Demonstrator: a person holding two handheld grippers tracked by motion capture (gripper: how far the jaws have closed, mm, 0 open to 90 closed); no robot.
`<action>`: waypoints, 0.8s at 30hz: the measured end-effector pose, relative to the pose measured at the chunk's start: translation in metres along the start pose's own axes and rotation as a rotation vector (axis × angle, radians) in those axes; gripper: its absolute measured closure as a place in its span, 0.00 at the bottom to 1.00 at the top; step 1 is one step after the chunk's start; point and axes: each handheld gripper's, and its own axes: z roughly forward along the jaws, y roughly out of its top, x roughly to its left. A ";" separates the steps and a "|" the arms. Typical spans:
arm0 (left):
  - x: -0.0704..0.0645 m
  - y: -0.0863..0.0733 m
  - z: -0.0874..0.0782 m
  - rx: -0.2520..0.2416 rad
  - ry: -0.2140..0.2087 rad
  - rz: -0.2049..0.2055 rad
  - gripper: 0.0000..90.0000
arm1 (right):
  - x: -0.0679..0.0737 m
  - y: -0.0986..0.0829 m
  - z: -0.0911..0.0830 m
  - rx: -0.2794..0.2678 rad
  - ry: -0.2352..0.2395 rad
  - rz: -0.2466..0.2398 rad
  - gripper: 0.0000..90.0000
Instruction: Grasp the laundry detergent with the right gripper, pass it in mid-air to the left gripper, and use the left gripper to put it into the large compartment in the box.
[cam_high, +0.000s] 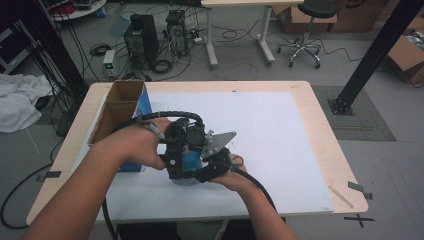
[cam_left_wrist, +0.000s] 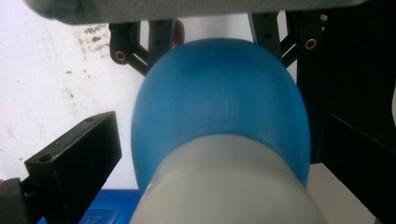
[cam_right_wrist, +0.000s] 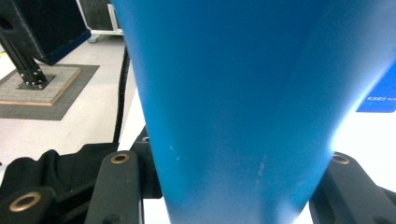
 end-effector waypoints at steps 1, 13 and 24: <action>0.000 0.000 0.000 0.000 0.005 0.001 0.01 | 0.000 0.000 0.000 0.000 0.000 0.008 0.52; 0.001 0.001 -0.002 0.015 0.007 0.001 0.15 | -0.002 0.000 0.001 -0.001 -0.004 -0.010 0.52; 0.000 0.000 -0.002 0.031 0.011 0.003 0.21 | -0.001 0.000 0.002 0.006 0.003 0.006 0.52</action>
